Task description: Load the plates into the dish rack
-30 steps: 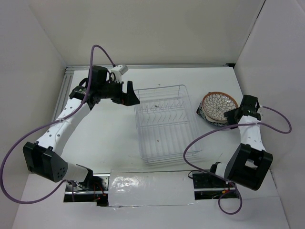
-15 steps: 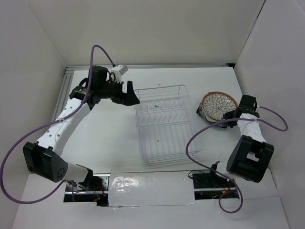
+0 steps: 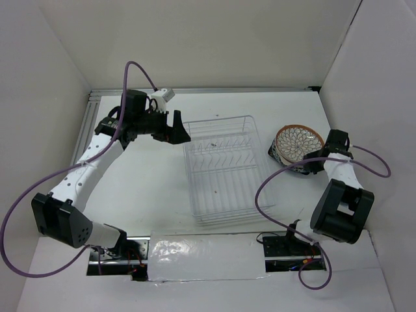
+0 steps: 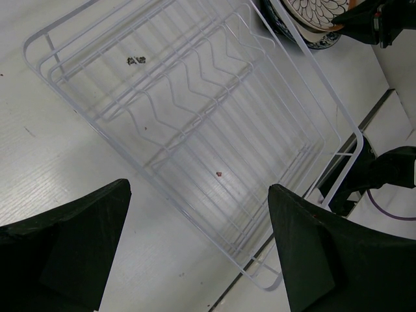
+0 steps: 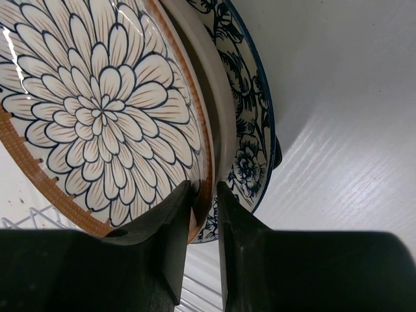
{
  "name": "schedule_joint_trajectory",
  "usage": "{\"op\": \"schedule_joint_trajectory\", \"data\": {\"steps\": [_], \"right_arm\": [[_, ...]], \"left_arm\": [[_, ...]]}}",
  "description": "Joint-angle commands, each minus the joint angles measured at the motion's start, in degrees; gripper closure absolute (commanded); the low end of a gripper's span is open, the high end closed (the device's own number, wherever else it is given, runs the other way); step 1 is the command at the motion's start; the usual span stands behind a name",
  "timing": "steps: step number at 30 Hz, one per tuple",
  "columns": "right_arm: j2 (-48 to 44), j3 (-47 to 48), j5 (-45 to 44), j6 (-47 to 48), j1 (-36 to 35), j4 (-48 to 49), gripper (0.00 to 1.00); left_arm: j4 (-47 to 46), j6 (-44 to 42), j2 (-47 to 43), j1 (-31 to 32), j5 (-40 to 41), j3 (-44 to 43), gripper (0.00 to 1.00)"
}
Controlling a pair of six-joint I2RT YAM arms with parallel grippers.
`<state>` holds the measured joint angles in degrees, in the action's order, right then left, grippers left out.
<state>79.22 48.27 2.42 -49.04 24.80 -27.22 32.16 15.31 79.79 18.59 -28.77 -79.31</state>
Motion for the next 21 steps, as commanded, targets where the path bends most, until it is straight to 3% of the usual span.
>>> {"op": "schedule_joint_trajectory", "data": {"steps": [1,7,18,21], "right_arm": [[1.64,-0.55,-0.39,-0.89,0.34,3.93,0.73],[0.76,-0.72,-1.18,-0.71,0.34,3.41,1.0],[-8.81,2.35,-4.26,1.22,0.25,-1.95,1.0],[-11.35,2.79,-3.12,1.4,0.34,-2.48,1.0]], "left_arm": [[-0.52,-0.11,0.54,0.31,-0.32,-2.25,0.01],[-0.61,-0.02,0.72,0.31,-1.1,-2.87,0.01],[0.62,3.22,7.48,3.73,-1.37,-14.37,0.01],[1.14,5.42,11.17,3.91,-6.37,-21.47,0.01]]}}
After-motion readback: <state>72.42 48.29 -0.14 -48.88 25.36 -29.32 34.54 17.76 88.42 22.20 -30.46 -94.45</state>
